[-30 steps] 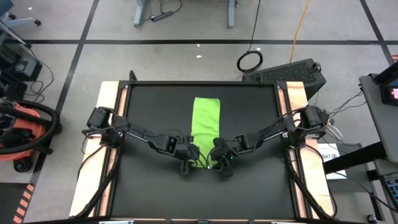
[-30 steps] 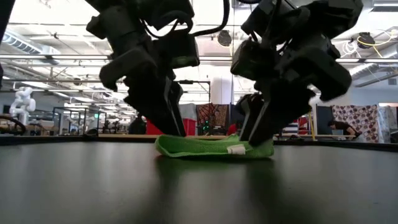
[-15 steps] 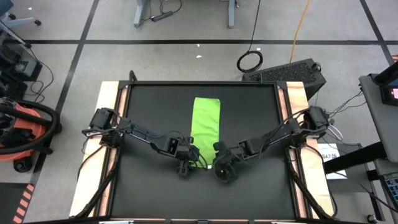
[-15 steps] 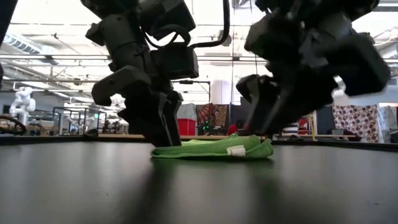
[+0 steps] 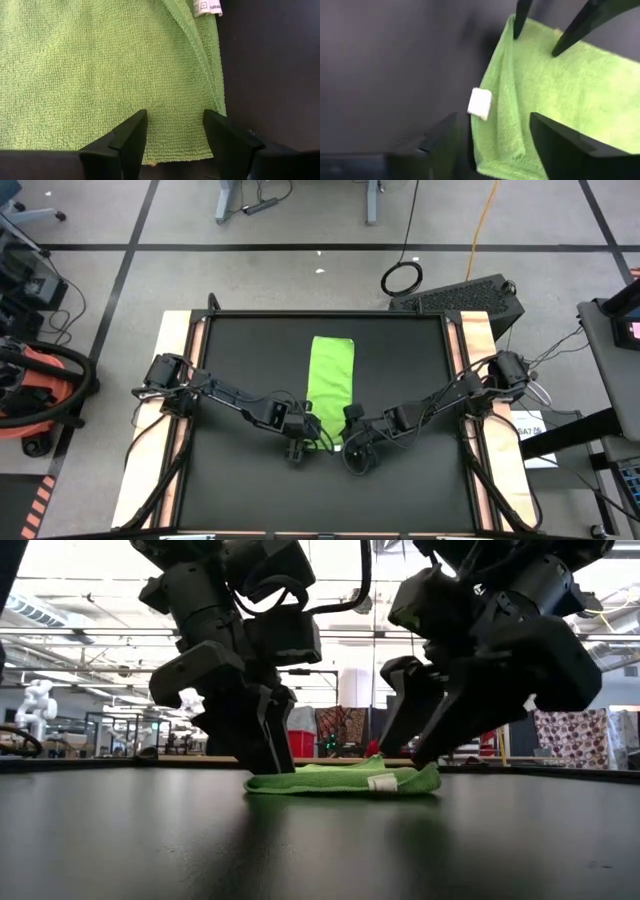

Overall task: Roll towel
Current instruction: Roll the green towel

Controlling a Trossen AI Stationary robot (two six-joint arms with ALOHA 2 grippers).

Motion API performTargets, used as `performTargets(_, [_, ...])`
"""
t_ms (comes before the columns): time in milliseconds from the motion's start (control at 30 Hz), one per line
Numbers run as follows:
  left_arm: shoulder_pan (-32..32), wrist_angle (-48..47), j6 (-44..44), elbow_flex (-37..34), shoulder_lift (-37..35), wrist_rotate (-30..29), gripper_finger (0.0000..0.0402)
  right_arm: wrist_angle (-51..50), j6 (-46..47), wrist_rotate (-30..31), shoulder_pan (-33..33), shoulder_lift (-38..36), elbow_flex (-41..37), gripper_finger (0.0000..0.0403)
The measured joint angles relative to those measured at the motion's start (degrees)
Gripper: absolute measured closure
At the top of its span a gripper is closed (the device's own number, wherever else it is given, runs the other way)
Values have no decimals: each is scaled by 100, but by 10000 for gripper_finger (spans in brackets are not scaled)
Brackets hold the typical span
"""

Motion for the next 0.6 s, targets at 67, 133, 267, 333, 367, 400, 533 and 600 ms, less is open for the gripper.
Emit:
performTargets(67, [0,2,-15,0,0,2,198,-33,12,-97,11,2,0,141])
performTargets(133, [0,0,-64,0,0,3,198,-112,20,-94,13,21,2,128])
performTargets(267, [7,7,-141,0,0,7,198,-253,12,-99,12,166,2,136])
performTargets(333, [10,17,-144,0,0,7,198,-243,7,-101,12,218,2,149])
performTargets(367, [16,20,-144,0,0,7,198,-245,3,-92,17,240,2,156])
performTargets(400, [25,23,-146,0,0,9,198,-242,3,-69,22,252,2,164])
performTargets(533, [39,22,-149,0,0,9,198,-241,-35,173,31,253,2,197])
performTargets(600, [39,22,-149,0,0,9,198,-243,-90,196,27,253,2,216])
